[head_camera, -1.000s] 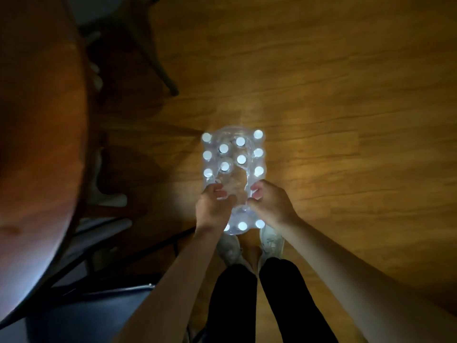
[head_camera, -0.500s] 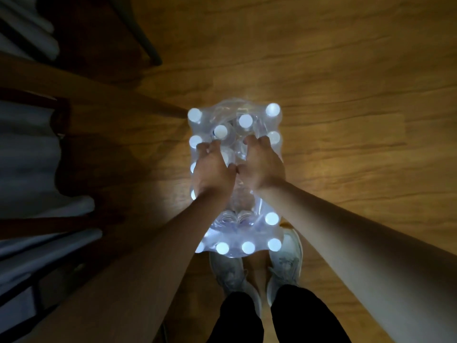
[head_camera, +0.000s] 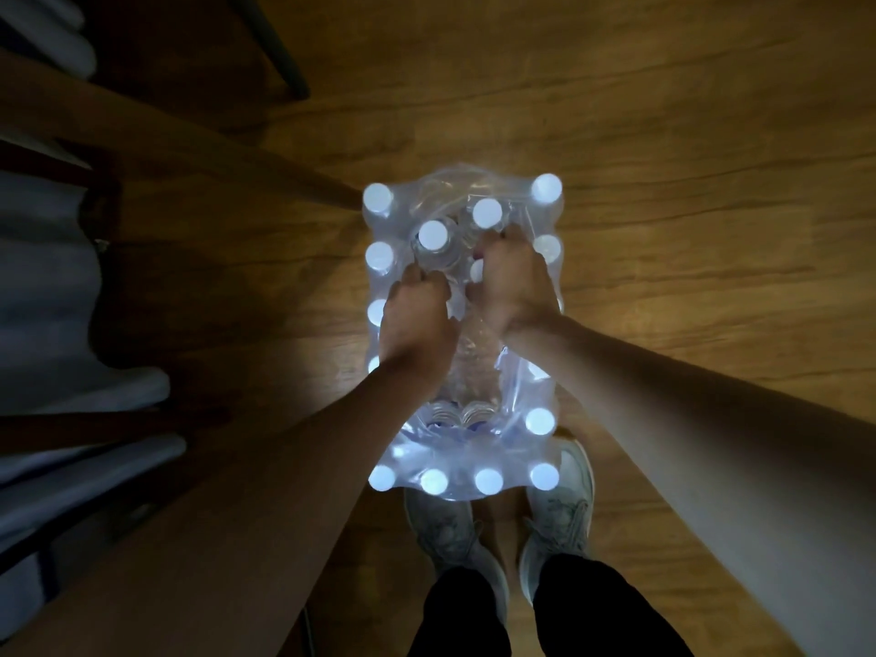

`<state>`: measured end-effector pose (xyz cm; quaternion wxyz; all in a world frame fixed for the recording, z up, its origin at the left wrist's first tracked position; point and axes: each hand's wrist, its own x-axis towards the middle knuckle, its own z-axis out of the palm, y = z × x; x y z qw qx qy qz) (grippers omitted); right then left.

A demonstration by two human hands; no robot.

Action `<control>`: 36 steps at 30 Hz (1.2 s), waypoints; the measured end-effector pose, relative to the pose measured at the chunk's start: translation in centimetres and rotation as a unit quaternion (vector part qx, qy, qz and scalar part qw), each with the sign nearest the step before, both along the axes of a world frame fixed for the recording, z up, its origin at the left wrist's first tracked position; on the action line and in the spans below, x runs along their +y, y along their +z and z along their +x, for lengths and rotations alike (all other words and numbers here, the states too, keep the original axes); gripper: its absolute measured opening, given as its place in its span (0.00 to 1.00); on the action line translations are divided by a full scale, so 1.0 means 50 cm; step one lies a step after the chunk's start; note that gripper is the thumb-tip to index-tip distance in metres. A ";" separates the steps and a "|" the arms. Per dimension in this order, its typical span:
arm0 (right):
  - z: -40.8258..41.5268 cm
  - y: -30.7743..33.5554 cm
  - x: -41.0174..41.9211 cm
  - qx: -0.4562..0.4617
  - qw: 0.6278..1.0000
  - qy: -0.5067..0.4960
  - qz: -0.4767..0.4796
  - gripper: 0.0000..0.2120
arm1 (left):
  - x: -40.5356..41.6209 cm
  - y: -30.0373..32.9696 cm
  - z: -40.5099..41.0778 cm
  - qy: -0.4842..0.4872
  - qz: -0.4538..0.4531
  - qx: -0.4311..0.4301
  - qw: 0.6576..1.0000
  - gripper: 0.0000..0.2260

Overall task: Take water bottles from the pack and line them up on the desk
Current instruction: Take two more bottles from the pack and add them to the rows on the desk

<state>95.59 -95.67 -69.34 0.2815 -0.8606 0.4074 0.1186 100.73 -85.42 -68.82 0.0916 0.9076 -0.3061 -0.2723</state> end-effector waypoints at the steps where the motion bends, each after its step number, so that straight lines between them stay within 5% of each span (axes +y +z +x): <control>1: -0.002 0.008 0.000 -0.002 1.000 0.005 0.009 0.21 | 0.003 0.008 0.002 0.007 -0.003 0.005 1.000 0.12; 10: -0.055 0.159 0.014 -0.040 0.997 -0.012 0.057 0.15 | 0.030 0.168 -0.028 0.051 -0.029 0.033 0.998 0.10; 36: -0.254 1.025 0.082 -0.109 0.987 -0.098 0.066 0.10 | 0.128 1.039 -0.133 0.147 -0.117 0.030 0.982 0.10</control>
